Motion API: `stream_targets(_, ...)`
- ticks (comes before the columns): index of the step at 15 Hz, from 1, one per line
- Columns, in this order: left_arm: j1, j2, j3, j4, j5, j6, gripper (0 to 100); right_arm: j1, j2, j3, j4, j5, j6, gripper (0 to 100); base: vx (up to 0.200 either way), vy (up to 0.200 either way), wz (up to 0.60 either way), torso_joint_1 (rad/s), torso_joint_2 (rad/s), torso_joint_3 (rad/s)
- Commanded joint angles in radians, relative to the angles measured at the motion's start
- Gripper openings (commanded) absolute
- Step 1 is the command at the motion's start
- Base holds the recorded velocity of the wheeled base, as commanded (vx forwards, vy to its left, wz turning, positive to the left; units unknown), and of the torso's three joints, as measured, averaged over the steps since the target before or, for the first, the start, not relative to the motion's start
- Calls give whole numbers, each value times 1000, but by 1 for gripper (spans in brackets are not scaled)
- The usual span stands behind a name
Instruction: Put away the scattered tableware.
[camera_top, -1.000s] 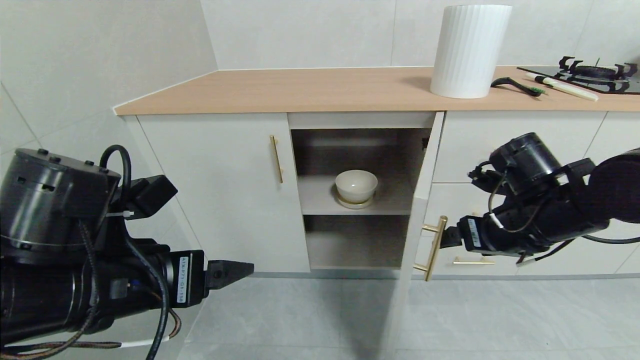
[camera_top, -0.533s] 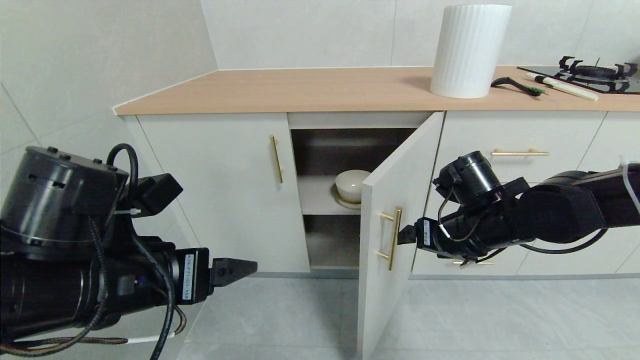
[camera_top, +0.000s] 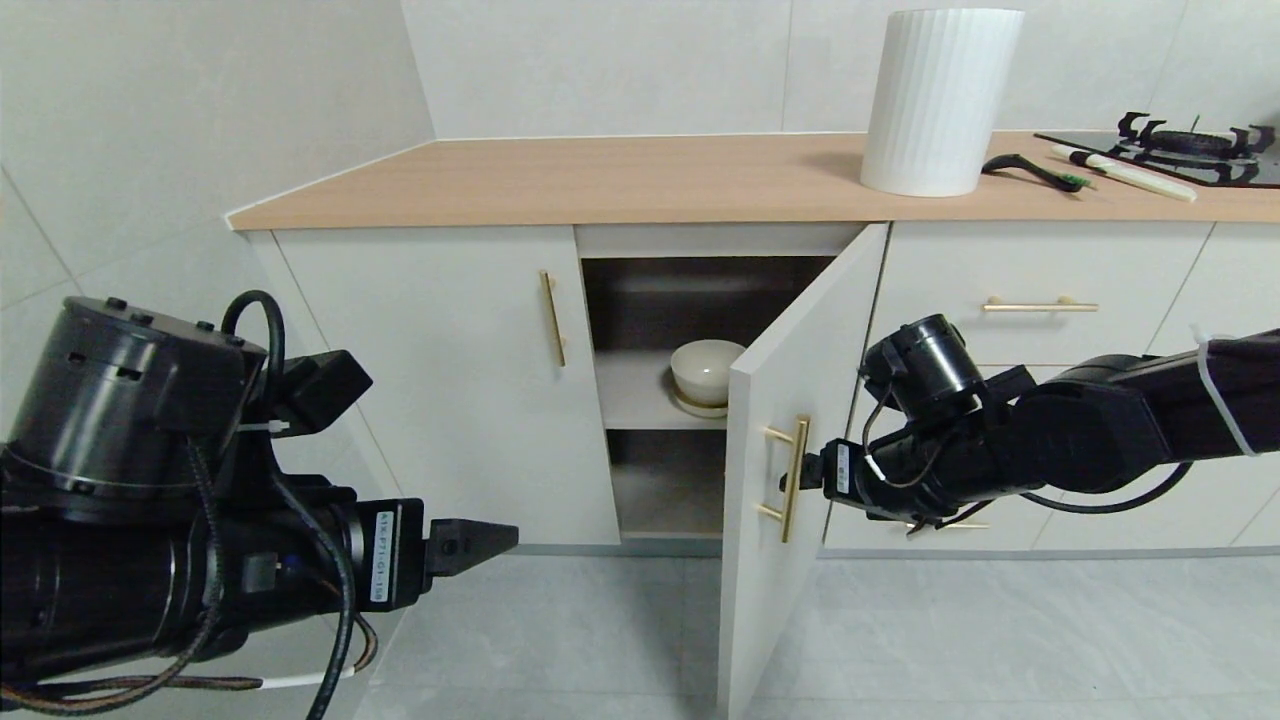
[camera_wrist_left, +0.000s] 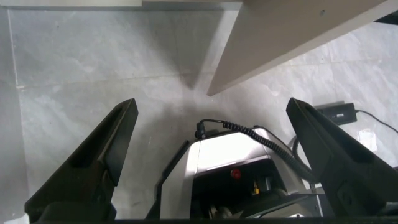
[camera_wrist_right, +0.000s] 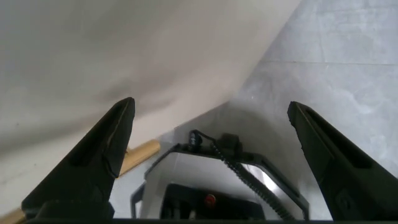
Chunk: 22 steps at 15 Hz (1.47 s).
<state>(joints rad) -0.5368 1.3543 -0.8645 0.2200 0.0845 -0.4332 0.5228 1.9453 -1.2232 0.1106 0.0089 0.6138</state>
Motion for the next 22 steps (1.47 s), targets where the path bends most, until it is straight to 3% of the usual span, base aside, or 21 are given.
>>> stream_targets(1,0,-1,1,1,0,1,100,0,3,1,-2,2,4,100,200,0,0,7,-2,7)
stream_targets(11,0,13,-1,-1,1,-1,100,43,57,-7,-180,-4,144,100,200,0,0,2,2,3)
stream_targets(16,0,14,-2,-2,20,-1,100,42,76,-12,-298,-38,225,100,0,0,0,0,0,0)
stream_targets(22,0,22,-2,-2,20,-1,100,40,136,-47,-419,-201,267,100,0,0,0,0,0,0)
